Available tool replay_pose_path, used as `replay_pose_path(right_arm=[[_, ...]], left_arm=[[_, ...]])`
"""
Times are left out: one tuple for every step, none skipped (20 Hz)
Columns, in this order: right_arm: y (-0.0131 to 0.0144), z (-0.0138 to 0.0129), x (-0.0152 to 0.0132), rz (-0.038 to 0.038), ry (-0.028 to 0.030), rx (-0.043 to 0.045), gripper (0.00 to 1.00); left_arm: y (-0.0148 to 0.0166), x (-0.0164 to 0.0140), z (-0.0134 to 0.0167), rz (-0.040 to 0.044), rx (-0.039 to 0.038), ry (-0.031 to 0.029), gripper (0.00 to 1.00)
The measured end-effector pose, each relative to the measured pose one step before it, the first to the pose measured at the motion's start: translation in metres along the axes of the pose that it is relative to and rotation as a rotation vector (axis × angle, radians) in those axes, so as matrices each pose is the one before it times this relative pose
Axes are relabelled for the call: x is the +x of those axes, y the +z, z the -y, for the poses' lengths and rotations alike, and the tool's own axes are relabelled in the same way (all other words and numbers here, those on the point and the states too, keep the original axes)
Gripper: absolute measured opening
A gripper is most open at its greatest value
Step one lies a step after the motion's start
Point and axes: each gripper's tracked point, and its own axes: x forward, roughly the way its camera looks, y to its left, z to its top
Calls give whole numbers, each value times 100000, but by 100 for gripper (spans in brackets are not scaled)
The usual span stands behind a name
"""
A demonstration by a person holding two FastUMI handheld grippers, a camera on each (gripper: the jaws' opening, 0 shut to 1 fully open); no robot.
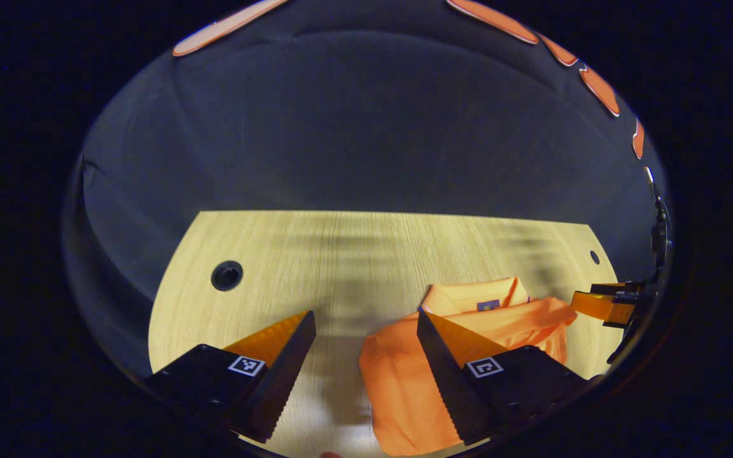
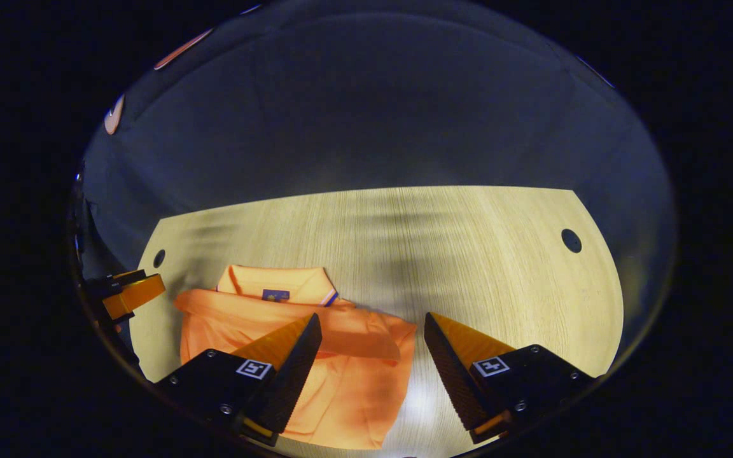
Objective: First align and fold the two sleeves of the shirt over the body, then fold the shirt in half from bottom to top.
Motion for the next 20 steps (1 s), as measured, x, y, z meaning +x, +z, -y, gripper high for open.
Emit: replay_pose_path(right_arm=[[748,76,-1053,2713,-317,-478,99],[619,-135,-1053,2819,185,-563,99],[607,-174,-968,2893,86,-308,99],[797,-25,-1287,3373,-77,-420,99],[868,-73,-1229,3990,-145,-579,99],[1227,-26,-1435,4267,99,-377,99],[1289,-105,-1662,4196,594,-18,98],[968,-343,-1322,3834,925,684,99],[919,-379,-1371,3364,1408,917,98],[824,-332,-1325,3205,1428,469,98],[885,-273,-1290,3385,1334,-344,98],[903,-79,-1376,3214,875,-784,98],[993,-90,-1295,3164,407,-1017,98],[745,30,-1191,3028,146,-926,98],[1162,46,-1945,2940,429,-786,99],[944,-83,-1680,2511,548,-485,99],[433,162,-1199,2796,940,307,98],[275,296,-1181,2167,278,62,98],[588,3,-1016,2718,450,111,99],[613,-41,-1147,2811,1111,44,98]], left_arm=[[1023,-1242,-7,3537,290,643,99],[896,-1012,247,3696,675,336,99],[1233,-1344,225,4030,824,562,99],[1513,-1196,239,4597,834,412,99],[1436,-1274,282,4383,975,-173,99],[1316,-1559,-29,4301,1071,139,98],[1665,-1563,129,4266,1360,65,98],[1790,-1548,273,4269,1228,66,98],[1523,-1371,345,4087,917,-278,98],[1025,-1222,554,3871,23,-814,98],[1291,-1592,396,3952,-1323,-671,98],[1147,-1465,-51,3728,-2205,-749,98],[1135,-1348,28,3050,-2088,-416,98],[964,-1285,-59,2563,-1472,261,98],[921,-911,-225,2270,-1150,523,98],[950,-1199,-140,2297,-1142,678,98],[1037,-1293,-196,2397,-997,789,98],[916,-1050,-72,2849,85,1832,98],[806,-1041,62,3197,1077,1553,98],[665,-1239,-67,2387,791,1334,98]])
